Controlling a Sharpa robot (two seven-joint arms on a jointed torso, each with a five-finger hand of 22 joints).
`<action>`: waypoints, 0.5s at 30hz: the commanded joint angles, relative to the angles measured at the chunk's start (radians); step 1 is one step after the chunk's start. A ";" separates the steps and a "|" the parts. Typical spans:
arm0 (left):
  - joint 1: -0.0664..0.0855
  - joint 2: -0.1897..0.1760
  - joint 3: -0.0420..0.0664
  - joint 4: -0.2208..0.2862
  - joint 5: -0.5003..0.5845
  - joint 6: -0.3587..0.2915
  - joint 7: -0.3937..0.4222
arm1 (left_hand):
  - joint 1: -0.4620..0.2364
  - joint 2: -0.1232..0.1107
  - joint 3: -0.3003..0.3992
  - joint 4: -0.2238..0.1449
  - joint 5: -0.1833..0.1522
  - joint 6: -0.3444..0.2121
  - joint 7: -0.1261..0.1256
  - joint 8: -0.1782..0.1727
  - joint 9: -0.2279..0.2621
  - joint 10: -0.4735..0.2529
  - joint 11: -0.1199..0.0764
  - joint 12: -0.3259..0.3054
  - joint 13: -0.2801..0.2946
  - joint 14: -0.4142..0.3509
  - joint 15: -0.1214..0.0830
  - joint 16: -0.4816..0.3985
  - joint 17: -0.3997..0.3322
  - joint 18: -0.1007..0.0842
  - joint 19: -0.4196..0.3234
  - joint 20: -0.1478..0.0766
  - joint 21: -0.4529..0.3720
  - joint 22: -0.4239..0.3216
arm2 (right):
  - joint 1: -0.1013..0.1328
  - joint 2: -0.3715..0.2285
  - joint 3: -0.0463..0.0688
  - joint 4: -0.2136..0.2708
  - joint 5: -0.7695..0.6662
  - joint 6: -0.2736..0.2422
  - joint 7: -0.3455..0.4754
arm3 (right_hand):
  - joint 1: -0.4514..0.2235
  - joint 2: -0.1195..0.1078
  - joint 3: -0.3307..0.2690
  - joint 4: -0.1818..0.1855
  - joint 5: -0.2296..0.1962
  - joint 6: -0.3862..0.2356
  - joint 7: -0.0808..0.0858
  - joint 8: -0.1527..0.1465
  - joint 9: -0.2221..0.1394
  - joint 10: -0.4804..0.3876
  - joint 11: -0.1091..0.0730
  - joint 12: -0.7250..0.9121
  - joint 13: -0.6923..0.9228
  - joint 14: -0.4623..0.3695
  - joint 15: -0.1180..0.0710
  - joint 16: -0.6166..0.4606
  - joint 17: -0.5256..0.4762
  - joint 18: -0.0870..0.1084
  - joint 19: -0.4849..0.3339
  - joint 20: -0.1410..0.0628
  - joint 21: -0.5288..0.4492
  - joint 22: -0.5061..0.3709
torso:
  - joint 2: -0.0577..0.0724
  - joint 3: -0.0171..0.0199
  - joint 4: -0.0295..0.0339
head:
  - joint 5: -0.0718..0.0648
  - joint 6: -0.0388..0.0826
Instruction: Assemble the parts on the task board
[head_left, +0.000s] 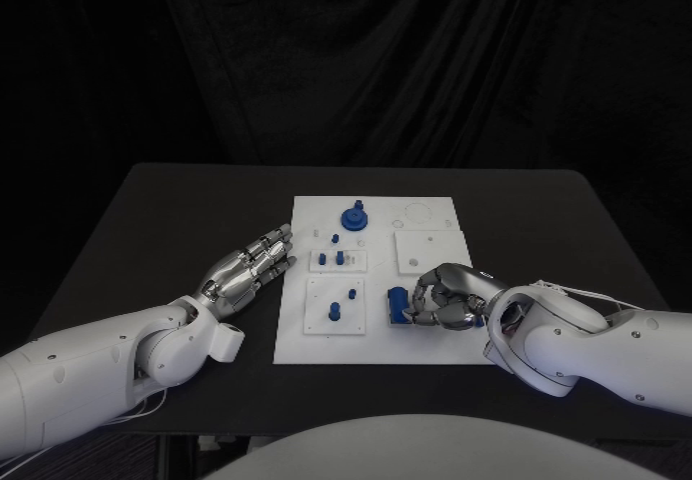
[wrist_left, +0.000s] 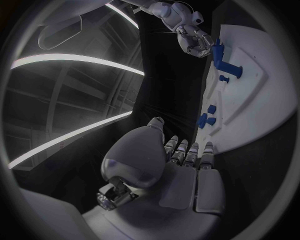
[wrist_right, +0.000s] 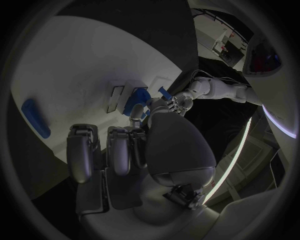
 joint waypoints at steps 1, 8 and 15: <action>-0.001 0.002 0.001 0.002 0.004 0.013 0.006 | 0.007 0.001 0.005 0.000 0.005 0.001 0.003 0.004 0.002 0.004 0.001 0.003 0.001 0.000 0.004 -0.004 -0.002 0.011 0.000 0.005 0.001 0.001 | -0.003 0.002 0.000 -0.007 -0.008 0.017 -0.002 | 0.014 -0.002 0.013 0.000 0.041 -0.006 -0.002 -0.006 -0.002 0.106 -0.005 0.003 0.263 0.104 -0.006 0.003 0.263 0.012 0.064 -0.007 -0.007 0.237 | 0.000 0.0003 0.0011 | 0.000 0.000; -0.001 0.003 0.001 0.002 0.004 0.014 0.005 | 0.008 0.001 0.005 0.000 0.006 0.001 0.004 0.005 0.002 0.004 0.001 0.003 0.001 0.000 0.004 -0.004 -0.002 0.011 0.000 0.005 0.001 0.001 | -0.004 0.008 0.000 -0.013 -0.008 0.027 0.000 | 0.026 -0.012 0.032 0.000 0.086 -0.009 -0.001 -0.009 -0.003 0.106 -0.005 0.003 0.263 0.104 -0.006 0.003 0.263 0.013 0.061 -0.008 -0.011 0.236 | 0.001 0.0006 -0.0016 | 0.005 0.000; -0.002 0.004 0.001 -0.001 0.004 0.015 0.003 | 0.008 0.001 0.005 0.000 0.006 0.001 0.004 0.005 0.002 0.004 0.001 0.003 0.001 0.000 0.004 -0.004 -0.002 0.011 0.000 0.005 0.001 0.001 | -0.005 0.013 0.000 -0.015 -0.008 0.054 -0.003 | 0.042 -0.023 0.052 -0.003 -0.016 -0.007 0.002 -0.012 -0.004 0.106 -0.002 0.003 0.263 0.104 -0.004 0.003 0.263 0.014 0.058 -0.006 -0.016 0.234 | 0.000 0.0004 -0.0002 | 0.003 0.000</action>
